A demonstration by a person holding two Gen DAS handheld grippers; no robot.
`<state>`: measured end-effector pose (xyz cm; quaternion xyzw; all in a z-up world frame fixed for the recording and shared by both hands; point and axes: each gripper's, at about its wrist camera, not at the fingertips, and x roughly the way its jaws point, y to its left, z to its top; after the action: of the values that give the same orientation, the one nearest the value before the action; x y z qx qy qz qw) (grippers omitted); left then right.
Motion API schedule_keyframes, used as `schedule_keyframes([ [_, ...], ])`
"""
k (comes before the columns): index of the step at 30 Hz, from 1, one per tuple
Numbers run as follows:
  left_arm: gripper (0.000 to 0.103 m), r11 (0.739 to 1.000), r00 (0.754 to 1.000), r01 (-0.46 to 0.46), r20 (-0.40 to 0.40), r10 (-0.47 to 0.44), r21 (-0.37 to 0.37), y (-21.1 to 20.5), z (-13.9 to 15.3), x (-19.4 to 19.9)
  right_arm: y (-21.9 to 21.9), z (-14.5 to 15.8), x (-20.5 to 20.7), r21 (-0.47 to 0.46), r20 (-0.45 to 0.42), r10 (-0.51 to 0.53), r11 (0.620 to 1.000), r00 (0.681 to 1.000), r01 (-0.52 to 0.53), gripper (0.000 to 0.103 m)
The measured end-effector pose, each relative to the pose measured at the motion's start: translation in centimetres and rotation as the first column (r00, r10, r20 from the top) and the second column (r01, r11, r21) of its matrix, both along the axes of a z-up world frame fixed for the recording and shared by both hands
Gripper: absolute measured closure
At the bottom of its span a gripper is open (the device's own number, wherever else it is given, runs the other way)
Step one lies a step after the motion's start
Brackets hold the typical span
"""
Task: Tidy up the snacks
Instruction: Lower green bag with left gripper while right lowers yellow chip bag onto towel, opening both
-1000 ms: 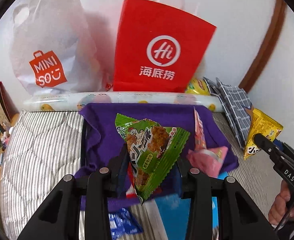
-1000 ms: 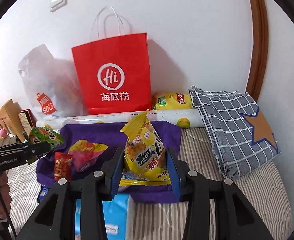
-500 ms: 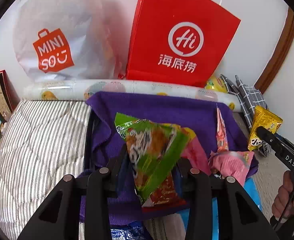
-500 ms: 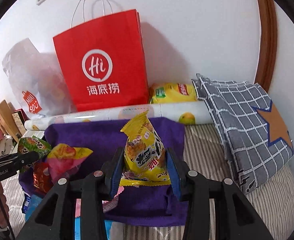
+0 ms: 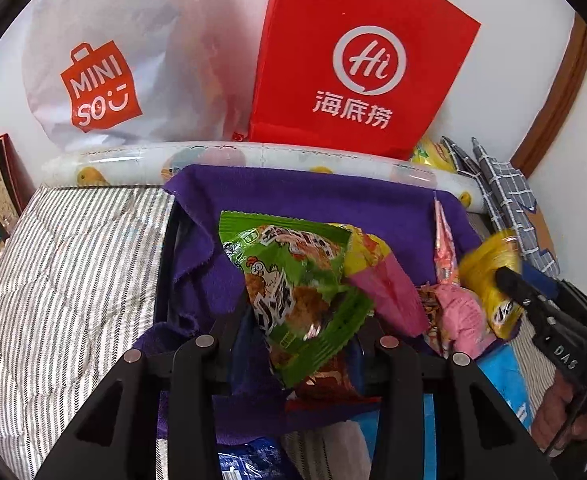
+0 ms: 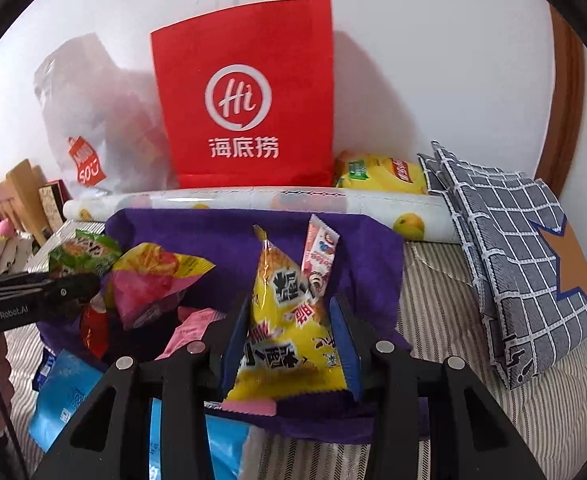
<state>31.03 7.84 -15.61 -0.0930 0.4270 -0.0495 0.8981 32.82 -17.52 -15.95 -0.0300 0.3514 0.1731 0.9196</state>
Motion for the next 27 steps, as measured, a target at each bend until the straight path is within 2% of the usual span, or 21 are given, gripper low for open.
schedule_keyframes([
  [12,0.064,1.0,1.0,0.025,0.014,-0.026,0.009,-0.96,0.23,-0.26,0.21,0.08,-0.26,0.02,0.018,-0.003,1.0,1.0,0.002,0.062],
  [14,0.064,1.0,1.0,0.024,0.013,-0.025,0.005,-0.9,0.21,-0.26,0.05,0.18,-0.26,0.031,0.019,-0.009,0.999,1.0,0.009,0.052],
  [15,0.064,1.0,1.0,0.024,0.011,-0.024,0.005,-0.89,0.16,-0.21,-0.06,0.18,-0.25,0.041,0.019,-0.018,0.999,1.0,0.017,0.042],
  [21,0.064,1.0,1.0,0.022,0.017,-0.022,0.012,-0.93,0.2,-0.27,-0.13,0.32,-0.32,0.051,0.03,-0.025,0.998,0.999,0.024,0.041],
  [27,0.06,1.0,0.999,0.019,0.027,-0.019,-0.004,-0.73,0.47,-0.35,-0.66,0.54,-0.26,0.079,0.029,-0.048,0.996,0.998,0.046,0.035],
])
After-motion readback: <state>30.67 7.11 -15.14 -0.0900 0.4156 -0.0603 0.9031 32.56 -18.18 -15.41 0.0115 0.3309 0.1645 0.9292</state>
